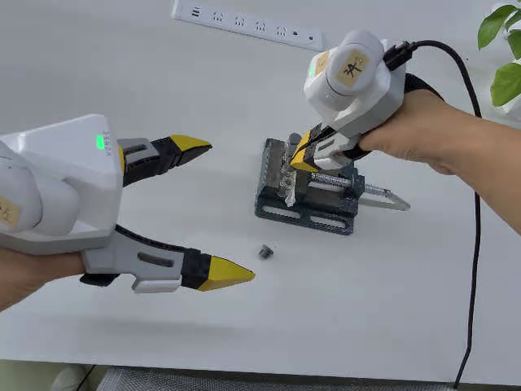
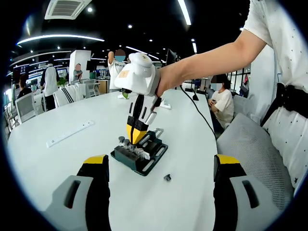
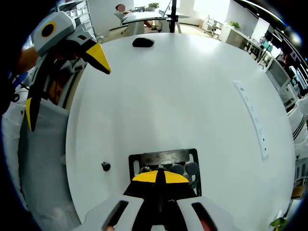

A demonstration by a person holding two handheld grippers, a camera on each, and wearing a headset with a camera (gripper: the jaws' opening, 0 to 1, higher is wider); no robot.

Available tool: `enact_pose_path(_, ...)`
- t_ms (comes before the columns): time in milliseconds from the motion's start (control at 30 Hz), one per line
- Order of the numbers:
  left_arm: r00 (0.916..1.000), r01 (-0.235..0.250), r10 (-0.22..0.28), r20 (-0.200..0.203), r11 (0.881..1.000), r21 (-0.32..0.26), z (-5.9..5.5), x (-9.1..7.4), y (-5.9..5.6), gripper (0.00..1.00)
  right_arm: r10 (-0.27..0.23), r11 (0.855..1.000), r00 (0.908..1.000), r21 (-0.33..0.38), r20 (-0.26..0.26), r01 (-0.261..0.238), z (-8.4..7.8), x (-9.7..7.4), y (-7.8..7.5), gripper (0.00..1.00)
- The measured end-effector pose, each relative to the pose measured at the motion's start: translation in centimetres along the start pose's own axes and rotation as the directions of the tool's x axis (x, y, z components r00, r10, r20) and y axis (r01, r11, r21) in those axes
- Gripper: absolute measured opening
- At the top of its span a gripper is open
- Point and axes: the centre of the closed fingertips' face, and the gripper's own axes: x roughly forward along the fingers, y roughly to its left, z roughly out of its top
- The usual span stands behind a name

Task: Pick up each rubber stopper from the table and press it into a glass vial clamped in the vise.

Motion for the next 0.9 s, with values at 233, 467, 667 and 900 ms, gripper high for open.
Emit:
enact_pose_path(233,1.0000,0.001,-0.001,0.005,1.000,-0.002,0.15,0.05,0.10,0.89,0.001,1.000,0.9999,-0.021,-0.016,-0.002,-0.09,-0.06,-0.10,0.00)
enact_pose_path(467,1.0000,0.003,-0.003,0.007,1.000,-0.001,0.16,0.08,0.13,0.89,0.009,0.999,0.9997,-0.030,-0.023,-0.009,-0.01,-0.10,-0.10,0.00)
enact_pose_path(667,0.9999,0.002,-0.002,0.011,1.000,-0.005,0.13,0.10,0.18,0.88,0.015,0.999,0.9990,-0.047,-0.042,-0.017,0.01,0.06,-0.09,0.00)
enact_pose_path(900,0.9999,0.002,-0.002,0.014,1.000,-0.005,0.14,0.14,0.19,0.88,0.024,0.997,0.9976,-0.065,-0.064,-0.028,-0.03,0.12,-0.06,0.00)
